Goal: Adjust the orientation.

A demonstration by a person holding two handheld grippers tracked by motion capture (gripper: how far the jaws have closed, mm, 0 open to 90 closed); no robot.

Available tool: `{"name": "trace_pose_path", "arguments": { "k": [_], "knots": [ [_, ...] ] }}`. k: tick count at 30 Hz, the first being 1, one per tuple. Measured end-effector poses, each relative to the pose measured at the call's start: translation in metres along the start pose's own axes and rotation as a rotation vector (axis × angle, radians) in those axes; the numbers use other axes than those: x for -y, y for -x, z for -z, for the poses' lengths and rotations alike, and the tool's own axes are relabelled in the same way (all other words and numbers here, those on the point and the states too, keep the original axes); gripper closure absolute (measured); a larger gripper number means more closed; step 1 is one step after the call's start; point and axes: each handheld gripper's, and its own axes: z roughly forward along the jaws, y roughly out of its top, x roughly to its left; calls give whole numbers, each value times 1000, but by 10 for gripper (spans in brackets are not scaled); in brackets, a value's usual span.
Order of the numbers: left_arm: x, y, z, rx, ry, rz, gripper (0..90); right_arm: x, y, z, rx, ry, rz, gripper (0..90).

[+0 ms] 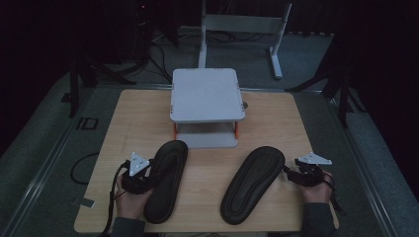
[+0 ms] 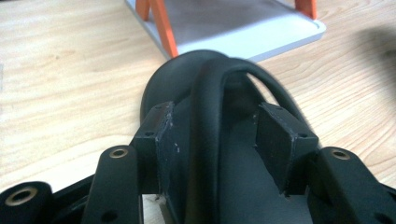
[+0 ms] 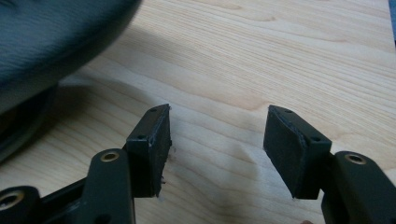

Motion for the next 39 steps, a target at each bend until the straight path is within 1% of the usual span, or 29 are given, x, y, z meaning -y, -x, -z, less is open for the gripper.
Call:
{"name": "trace_pose_path", "arguments": {
  "k": [2,6,7,9,12,14,15,17,18,19,20,23,27,30,32,33,34,35,39],
  "knots": [
    [-4,5,2,-1,9,-15,463,-1,-2,0,-3,-1,6,407],
    [-14,19,5,17,33,-50,450,-1,-4,2,-7,4,11,407],
    [-16,23,5,25,37,-55,448,-2,-5,2,-9,6,11,406],
    [-21,33,5,39,38,-77,444,-3,-8,5,-16,15,11,404],
    [-28,49,2,73,44,-105,432,-2,-13,7,-30,20,12,402],
    [-31,63,-2,84,62,-133,437,0,-17,9,-32,16,20,402],
    [-32,67,-4,93,59,-140,438,1,-18,11,-34,14,18,402],
    [-35,79,-11,126,39,-144,438,3,-18,12,-37,12,16,400],
    [-36,89,-17,139,26,-165,437,3,-19,13,-41,9,14,400],
    [-36,95,-20,143,22,-175,437,4,-20,14,-46,6,17,399],
    [-35,100,-23,147,16,-180,435,5,-20,15,-50,4,19,399],
    [-32,121,-36,197,-3,-192,432,5,-23,14,-60,4,30,399],
    [-29,146,-54,243,-34,-221,432,3,-28,14,-72,9,43,399],
    [-27,157,-69,263,-66,-229,434,2,-31,14,-83,11,49,399],
    [-25,164,-79,277,-97,-239,436,2,-32,14,-83,15,49,399],
    [-23,167,-81,278,-96,-245,436,1,-32,15,-89,20,43,399],
    [-23,167,-81,286,-89,-238,442,1,-32,16,-96,28,35,399],
    [-23,167,-81,289,-94,-234,443,0,-32,16,-96,36,33,403],
    [-22,167,-81,285,-99,-227,459,-3,-33,18,-92,52,31,413]
  ]
}}
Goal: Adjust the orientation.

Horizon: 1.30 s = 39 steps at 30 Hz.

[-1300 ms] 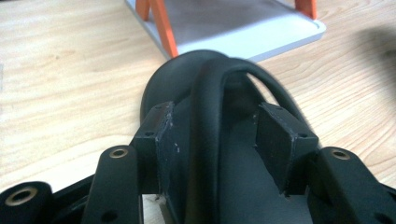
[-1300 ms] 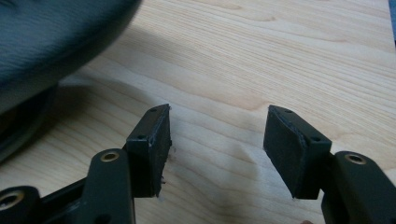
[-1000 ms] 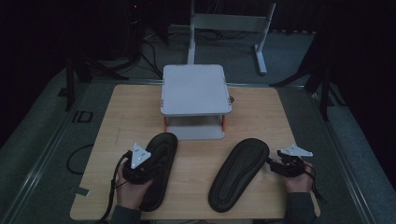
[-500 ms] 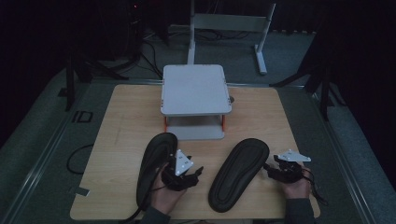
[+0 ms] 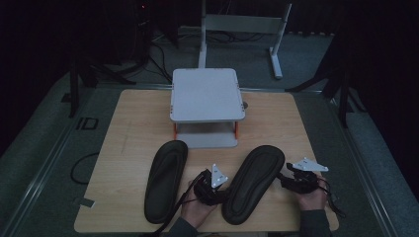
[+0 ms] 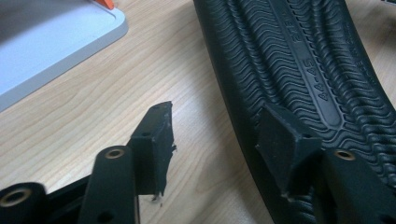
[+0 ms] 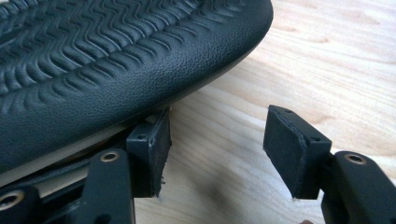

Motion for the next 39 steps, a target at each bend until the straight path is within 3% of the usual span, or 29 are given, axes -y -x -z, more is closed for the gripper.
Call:
{"name": "trace_pose_path", "arguments": {
  "k": [5,11,13,15,17,23,29,35,37,39],
  "knots": [
    [2,2,-1,31,0,31,470,-8,-2,2,-18,34,-14,421],
    [6,4,-4,76,13,62,468,-15,-8,2,-30,38,10,429],
    [6,6,-7,70,-16,45,448,-18,-11,2,-63,51,9,428],
    [8,11,-12,44,-53,5,428,-22,-17,1,-79,49,30,419],
    [9,13,-14,44,-62,-6,430,-25,-24,-1,-89,55,58,436],
    [5,7,-3,18,5,48,427,-29,-31,-2,-105,57,82,426],
    [-8,6,4,15,70,58,430,-27,-20,3,-70,72,53,426],
    [-14,14,-6,31,56,15,432,-15,-13,-14,-57,-16,44,424],
    [-13,15,-11,10,26,0,442,-13,-16,-20,-69,-45,59,423],
    [-10,13,-12,13,25,15,441,-13,-19,-21,-97,-42,63,439]
  ]
}}
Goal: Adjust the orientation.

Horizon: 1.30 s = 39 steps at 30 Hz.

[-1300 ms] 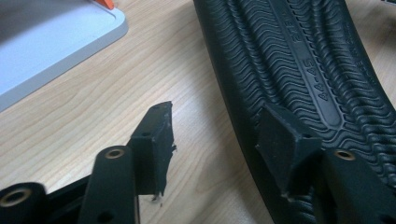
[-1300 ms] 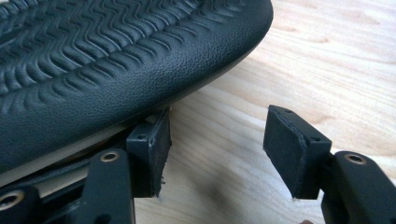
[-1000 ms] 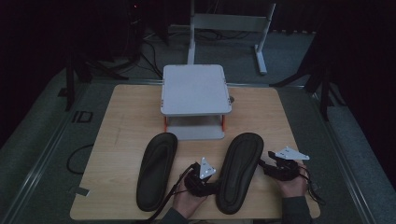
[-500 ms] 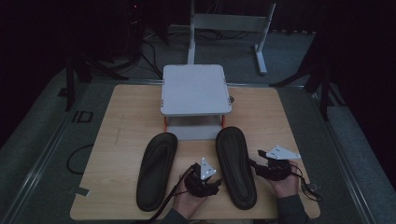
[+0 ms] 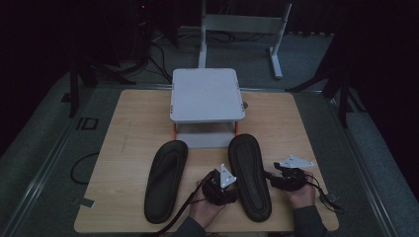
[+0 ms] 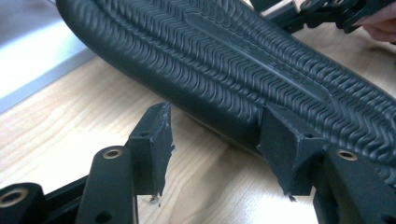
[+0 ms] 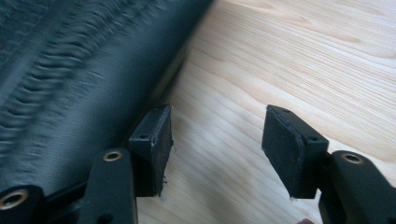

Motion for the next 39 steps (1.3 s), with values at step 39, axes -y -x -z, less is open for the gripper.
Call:
{"name": "trace_pose_path", "arguments": {
  "k": [39],
  "knots": [
    [-24,-3,48,-3,97,29,384,-52,-50,11,-209,191,61,458]
  ]
}}
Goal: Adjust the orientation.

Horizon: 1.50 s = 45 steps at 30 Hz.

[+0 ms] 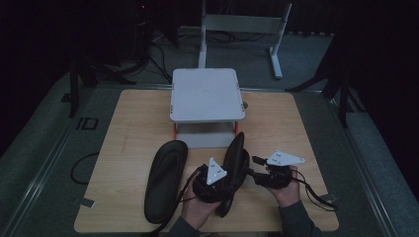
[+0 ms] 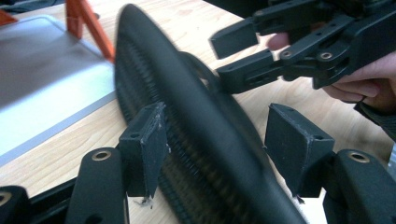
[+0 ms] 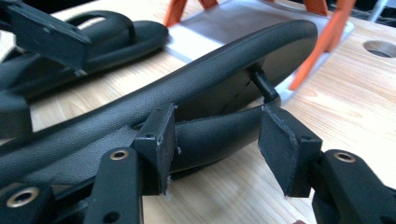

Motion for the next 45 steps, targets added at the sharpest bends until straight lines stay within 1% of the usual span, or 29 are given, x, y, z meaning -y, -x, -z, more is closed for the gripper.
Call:
{"name": "trace_pose_path", "arguments": {
  "k": [2,3,4,5,6,7,8,9,10,11,13,15,16,17,20,22,26,29,31,33,34,35,39,40,41,43,45],
  "knots": [
    [1,1,-4,-18,-19,-11,385,-3,-2,-1,3,0,10,457],
    [4,0,-6,-36,-29,-17,391,-4,-3,0,4,1,16,451],
    [6,-2,-6,-17,-26,-1,381,-4,-3,1,18,7,32,446],
    [8,-4,-6,-8,-19,14,383,-4,-3,2,32,15,40,445],
    [9,-5,-5,-8,-16,17,383,-4,-2,4,43,25,38,446],
    [11,-7,-3,-25,-13,13,383,-3,-1,6,50,33,36,447],
    [12,-8,-1,-33,-16,13,383,-2,1,9,64,44,29,448],
    [13,-10,1,-45,-15,17,384,-1,2,11,69,49,19,449],
    [13,-10,1,-45,-15,17,384,-1,2,11,69,49,19,449],
    [14,-16,5,-69,-17,30,384,0,4,13,74,52,13,449],
    [16,-22,8,-84,-18,41,392,6,6,13,80,35,8,448],
    [18,-26,10,-96,-14,56,398,11,6,12,78,19,13,445],
    [18,-28,11,-101,-14,57,400,13,5,11,77,4,17,441],
    [19,-30,11,-103,-9,65,400,16,5,10,75,-7,21,439],
    [20,-34,10,-107,-5,78,402,25,6,9,61,-34,12,424],
    [19,-35,10,-109,-2,81,402,30,7,7,49,-67,3,406],
    [19,-37,9,-110,-1,89,404,38,11,-6,43,-115,-13,399],
    [18,-39,9,-111,0,95,404,39,12,-20,49,-131,-18,404],
    [18,-40,9,-116,-1,96,404,37,13,-26,46,-122,-31,422],
    [17,-42,8,-126,-5,96,408,35,16,-30,33,-106,-54,445],
    [16,-43,7,-122,-4,100,408,33,18,-32,34,-99,-64,472],
    [16,-43,7,-117,-4,103,408,32,19,-33,36,-89,-77,478],
    [14,-43,4,-110,-11,100,408,29,24,-40,36,-72,-130,532],
    [14,-43,4,-110,-11,100,408,29,24,-40,36,-72,-130,532],
    [12,-43,3,-105,-18,95,408,28,25,-41,37,-71,-139,549],
    [11,-43,2,-110,-18,93,409,26,27,-43,43,-69,-151,629],
    [10,-44,2,-115,-20,92,410,25,28,-41,49,-53,-151,752]
  ]
}}
